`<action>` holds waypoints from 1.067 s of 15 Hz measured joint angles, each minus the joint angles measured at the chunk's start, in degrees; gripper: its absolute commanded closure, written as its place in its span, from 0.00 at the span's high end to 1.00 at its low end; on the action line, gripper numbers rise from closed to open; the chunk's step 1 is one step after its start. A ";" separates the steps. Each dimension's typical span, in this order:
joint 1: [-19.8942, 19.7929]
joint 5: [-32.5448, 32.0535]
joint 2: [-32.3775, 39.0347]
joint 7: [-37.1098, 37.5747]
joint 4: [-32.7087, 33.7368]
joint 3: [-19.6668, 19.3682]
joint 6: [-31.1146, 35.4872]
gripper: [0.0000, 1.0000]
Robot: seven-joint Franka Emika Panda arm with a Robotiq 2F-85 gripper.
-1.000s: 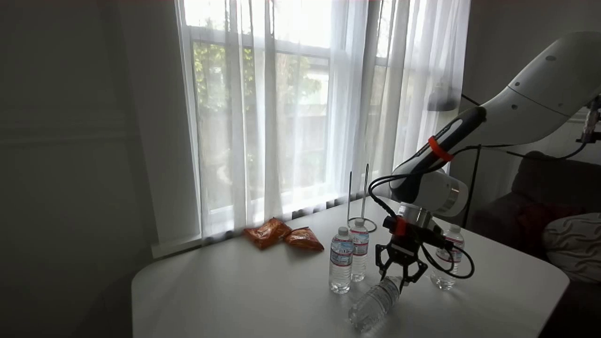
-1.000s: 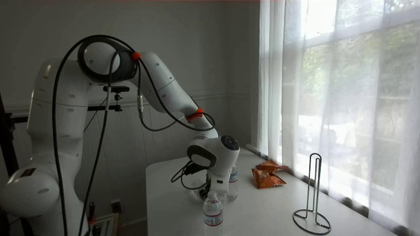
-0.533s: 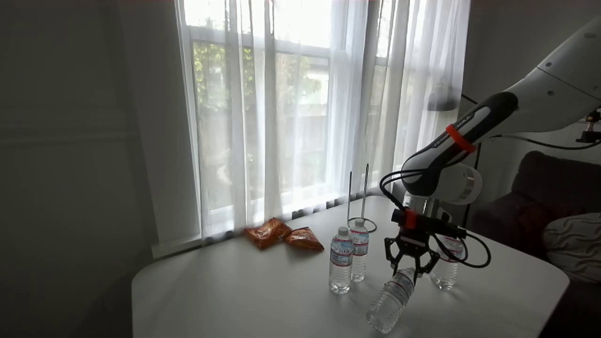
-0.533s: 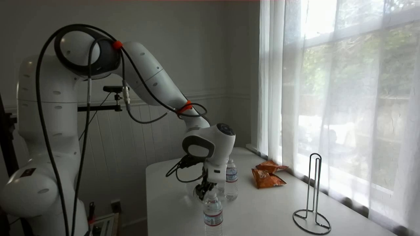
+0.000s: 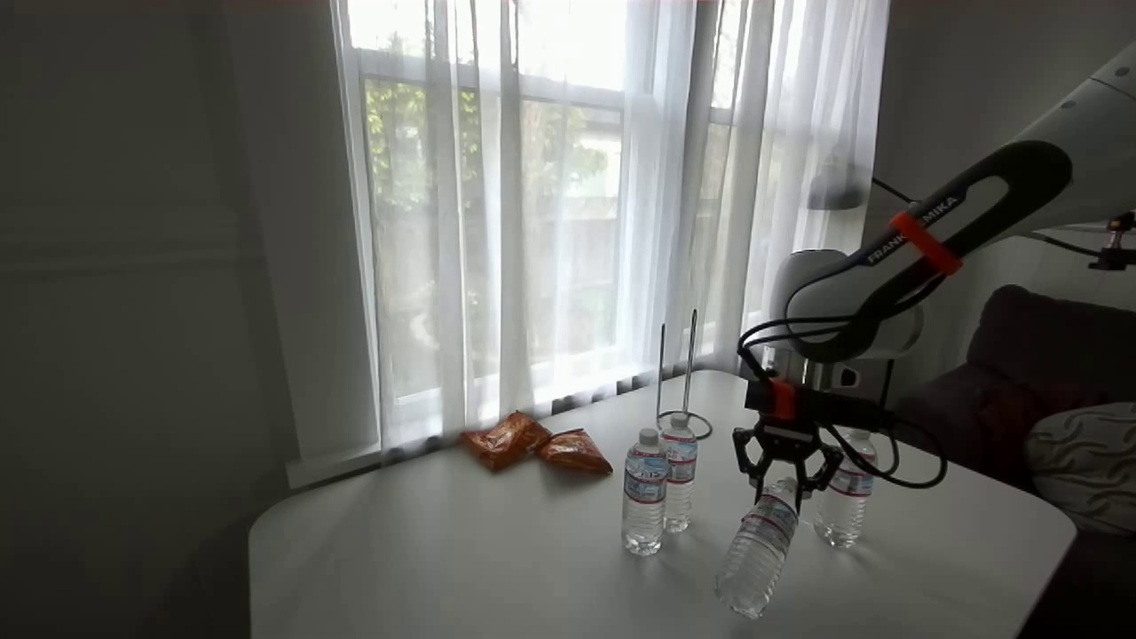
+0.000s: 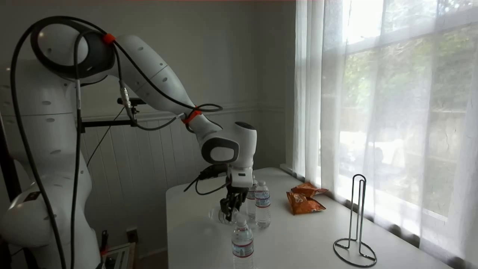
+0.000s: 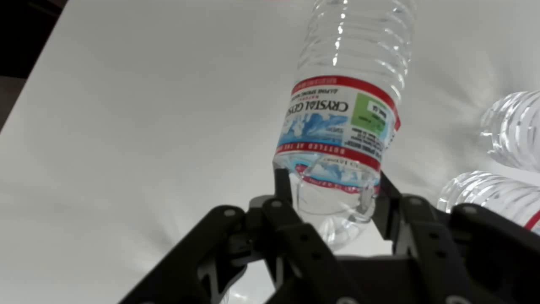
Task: Position the two bottles upright
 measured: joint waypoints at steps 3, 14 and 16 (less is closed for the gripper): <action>0.05 -6.60 -1.87 5.42 -0.46 1.20 -0.01 0.22; 0.03 -31.10 -6.24 24.51 -0.92 5.61 -5.27 0.22; 0.07 -33.73 -6.60 26.97 -0.95 6.74 -5.86 0.47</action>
